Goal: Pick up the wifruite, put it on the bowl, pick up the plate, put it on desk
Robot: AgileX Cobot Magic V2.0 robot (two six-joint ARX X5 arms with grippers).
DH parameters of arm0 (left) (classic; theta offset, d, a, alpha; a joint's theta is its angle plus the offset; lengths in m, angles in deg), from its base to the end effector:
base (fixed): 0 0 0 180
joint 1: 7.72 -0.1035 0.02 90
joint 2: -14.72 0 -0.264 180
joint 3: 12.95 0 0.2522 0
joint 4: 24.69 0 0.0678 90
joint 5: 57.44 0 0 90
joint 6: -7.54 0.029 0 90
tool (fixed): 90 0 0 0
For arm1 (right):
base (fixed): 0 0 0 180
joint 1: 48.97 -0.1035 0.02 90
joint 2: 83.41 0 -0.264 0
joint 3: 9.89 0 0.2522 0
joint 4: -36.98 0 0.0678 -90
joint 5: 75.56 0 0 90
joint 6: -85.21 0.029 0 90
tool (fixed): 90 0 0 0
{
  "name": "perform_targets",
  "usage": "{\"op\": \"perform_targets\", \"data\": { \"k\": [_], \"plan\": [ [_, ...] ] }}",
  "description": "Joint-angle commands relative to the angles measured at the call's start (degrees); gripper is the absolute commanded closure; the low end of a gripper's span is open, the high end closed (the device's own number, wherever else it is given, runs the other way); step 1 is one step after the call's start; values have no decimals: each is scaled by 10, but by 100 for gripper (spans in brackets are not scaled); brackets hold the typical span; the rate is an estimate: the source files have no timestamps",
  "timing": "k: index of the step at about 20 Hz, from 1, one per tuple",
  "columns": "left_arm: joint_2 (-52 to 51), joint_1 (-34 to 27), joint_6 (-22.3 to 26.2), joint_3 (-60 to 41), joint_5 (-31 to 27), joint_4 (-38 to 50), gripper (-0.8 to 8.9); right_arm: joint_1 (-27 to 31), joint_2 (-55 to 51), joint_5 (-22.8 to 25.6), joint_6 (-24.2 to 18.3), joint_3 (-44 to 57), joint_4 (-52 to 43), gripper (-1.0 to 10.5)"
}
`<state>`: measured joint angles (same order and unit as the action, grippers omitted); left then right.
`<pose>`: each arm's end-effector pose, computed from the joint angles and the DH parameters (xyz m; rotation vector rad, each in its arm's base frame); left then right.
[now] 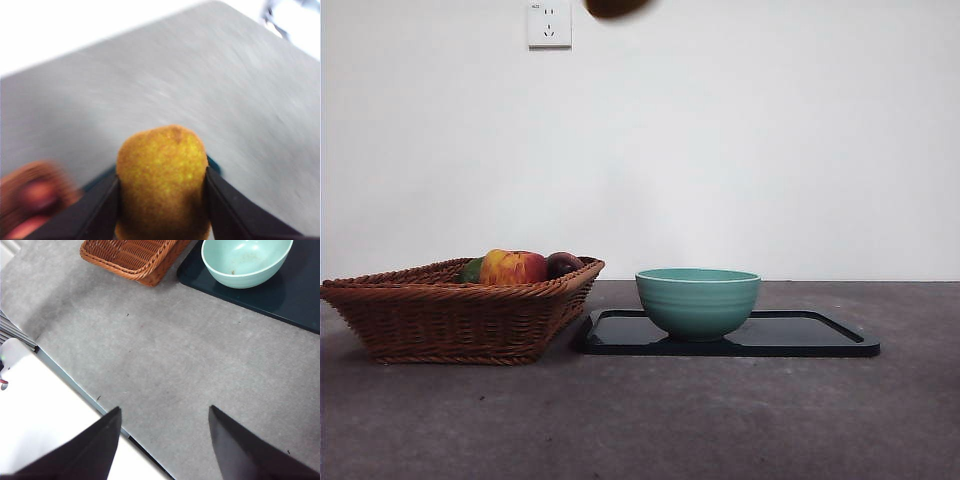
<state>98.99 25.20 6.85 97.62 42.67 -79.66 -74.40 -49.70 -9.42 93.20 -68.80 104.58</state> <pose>0.2526 -0.1696 0.4317 0.0900 0.5064 -0.7319 0.0837 0.0528 0.2938 0.1141 0.8181 0.7650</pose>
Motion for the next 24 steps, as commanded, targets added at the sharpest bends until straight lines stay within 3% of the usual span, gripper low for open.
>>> {"op": "perform_targets", "data": {
  "k": [1,5,11,17,24],
  "plan": [
    [-35,-17,-37,10,-59,-30,663,-3,2,-1,3,-2,-3,670],
    [-88,-66,-56,-25,-78,-75,663,-3,2,-1,2,-2,-11,670],
    [-133,-101,-98,-202,-113,-2,663,-3,2,-1,-1,-2,-15,670],
    [-85,-101,-99,-314,-117,78,663,-3,2,-1,-1,-2,-15,670],
    [29,-101,-92,-330,-118,134,663,-3,2,-1,-1,-2,-14,670]
  ]
}}
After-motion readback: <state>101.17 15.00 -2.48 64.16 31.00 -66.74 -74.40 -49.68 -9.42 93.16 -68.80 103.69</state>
